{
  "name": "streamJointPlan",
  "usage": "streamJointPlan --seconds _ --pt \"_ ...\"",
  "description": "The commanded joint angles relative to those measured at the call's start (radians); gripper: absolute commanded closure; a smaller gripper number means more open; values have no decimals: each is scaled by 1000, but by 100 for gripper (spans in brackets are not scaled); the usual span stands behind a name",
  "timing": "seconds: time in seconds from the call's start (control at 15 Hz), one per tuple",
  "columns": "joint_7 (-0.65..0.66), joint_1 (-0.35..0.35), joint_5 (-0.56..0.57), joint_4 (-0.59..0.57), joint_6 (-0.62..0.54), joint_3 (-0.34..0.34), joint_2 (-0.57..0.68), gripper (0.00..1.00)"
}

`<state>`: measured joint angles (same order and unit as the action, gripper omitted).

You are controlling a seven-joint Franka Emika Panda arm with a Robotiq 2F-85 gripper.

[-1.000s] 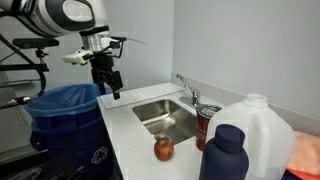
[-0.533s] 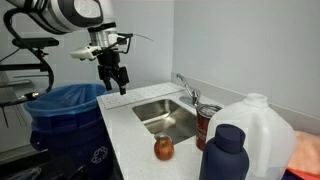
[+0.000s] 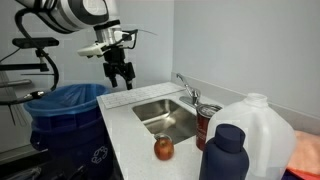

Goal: Move the tap nozzle to the right

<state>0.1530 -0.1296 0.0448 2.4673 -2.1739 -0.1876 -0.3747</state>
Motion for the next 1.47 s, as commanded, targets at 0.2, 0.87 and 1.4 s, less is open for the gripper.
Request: streamJointPlan --seconds 0.2,0.87,1.4 --pt "-24 14 123 -371 2 -3 298 0" --pt "-43 -33 205 -780 -151 24 661 0" --pt "-32 -41 189 -756 -150 33 649 0"
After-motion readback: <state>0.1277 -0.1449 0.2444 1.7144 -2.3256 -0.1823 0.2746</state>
